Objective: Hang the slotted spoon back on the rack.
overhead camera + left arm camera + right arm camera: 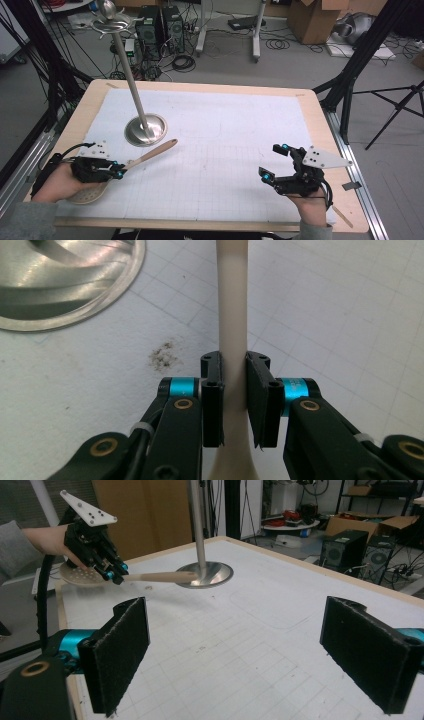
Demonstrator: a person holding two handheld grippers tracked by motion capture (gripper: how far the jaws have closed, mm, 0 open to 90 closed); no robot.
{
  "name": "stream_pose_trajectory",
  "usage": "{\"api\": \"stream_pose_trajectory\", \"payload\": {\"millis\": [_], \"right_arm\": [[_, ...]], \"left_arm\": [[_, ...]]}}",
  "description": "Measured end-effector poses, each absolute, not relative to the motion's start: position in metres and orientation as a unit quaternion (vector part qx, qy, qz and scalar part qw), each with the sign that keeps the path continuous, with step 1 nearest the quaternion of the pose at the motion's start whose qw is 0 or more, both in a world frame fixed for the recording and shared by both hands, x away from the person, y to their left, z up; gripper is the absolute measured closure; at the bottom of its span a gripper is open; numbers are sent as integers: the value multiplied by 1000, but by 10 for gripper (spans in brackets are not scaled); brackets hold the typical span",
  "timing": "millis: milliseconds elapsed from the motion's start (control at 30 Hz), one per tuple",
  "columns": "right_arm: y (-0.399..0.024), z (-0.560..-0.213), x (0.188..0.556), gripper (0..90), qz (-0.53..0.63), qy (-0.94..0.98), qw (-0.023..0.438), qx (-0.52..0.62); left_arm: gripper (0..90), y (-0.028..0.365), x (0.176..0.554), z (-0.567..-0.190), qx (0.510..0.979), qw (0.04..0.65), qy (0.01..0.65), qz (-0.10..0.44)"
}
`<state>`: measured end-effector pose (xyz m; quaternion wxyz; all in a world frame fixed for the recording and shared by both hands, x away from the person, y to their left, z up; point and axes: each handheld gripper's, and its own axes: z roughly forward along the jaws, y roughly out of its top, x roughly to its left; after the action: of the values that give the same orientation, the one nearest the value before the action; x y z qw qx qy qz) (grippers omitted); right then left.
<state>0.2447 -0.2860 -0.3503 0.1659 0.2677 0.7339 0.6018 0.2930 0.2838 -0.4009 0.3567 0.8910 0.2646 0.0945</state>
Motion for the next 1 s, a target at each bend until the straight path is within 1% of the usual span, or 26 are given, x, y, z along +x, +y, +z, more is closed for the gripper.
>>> {"api": "stream_pose_trajectory", "payload": {"millis": [267,500,1000], "right_arm": [[-285,-351,246,116,601,735,165,266],[-283,-352,247,116,600,738,163,264],[-279,-350,252,116,604,737,158,258]], "left_arm": [[777,297,290,-399,870,390,284,101],[777,302,286,-391,855,417,285,121],[777,313,278,-363,838,436,288,157]]}}
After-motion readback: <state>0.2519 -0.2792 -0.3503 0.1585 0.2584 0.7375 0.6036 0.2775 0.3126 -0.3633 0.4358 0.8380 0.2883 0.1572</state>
